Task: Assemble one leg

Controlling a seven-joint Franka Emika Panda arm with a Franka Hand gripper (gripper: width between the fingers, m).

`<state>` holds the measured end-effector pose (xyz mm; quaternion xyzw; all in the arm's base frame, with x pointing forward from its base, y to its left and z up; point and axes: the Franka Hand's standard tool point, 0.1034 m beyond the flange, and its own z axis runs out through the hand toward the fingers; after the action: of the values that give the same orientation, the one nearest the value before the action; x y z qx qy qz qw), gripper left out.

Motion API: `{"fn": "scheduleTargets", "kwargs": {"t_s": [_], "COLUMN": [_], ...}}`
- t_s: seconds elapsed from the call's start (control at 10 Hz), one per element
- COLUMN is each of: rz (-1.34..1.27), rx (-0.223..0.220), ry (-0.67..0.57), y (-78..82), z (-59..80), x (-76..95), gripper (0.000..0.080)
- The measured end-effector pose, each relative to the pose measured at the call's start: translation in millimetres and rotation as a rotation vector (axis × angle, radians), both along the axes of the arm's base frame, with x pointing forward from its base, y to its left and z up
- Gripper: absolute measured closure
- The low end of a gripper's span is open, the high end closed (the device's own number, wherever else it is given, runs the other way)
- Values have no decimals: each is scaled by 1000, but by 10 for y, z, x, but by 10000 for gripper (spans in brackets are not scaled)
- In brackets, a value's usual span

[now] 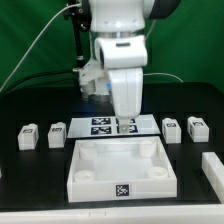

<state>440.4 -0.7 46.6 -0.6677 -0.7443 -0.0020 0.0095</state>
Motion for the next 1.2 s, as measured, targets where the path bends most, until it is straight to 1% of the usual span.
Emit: {"fn": "scheduleTargets", "kwargs": {"t_s": [0.1,0.3,0.4,0.5,0.6,0.8,0.9,1.0,1.1,1.2], "rz": [-12,-26,-45,-69,-71,-73,-73,-73,-75,-75], "rx": [8,16,16,15,15,15,15,15,16,16], "ry": [6,42,47,48,48,49,49,49,41,39], "y": [-24,-36,-40,-34,-42,-45,-46,-46,-49,-49], "z": [-156,-361,-386,-389,-389,-391,-392,-393,-385,-383], "x": [-39,-88,-100,-101,-102,-103,-104,-105,-86,-83], "gripper": [150,150,150,178,178,535,535,670,741,741]}}
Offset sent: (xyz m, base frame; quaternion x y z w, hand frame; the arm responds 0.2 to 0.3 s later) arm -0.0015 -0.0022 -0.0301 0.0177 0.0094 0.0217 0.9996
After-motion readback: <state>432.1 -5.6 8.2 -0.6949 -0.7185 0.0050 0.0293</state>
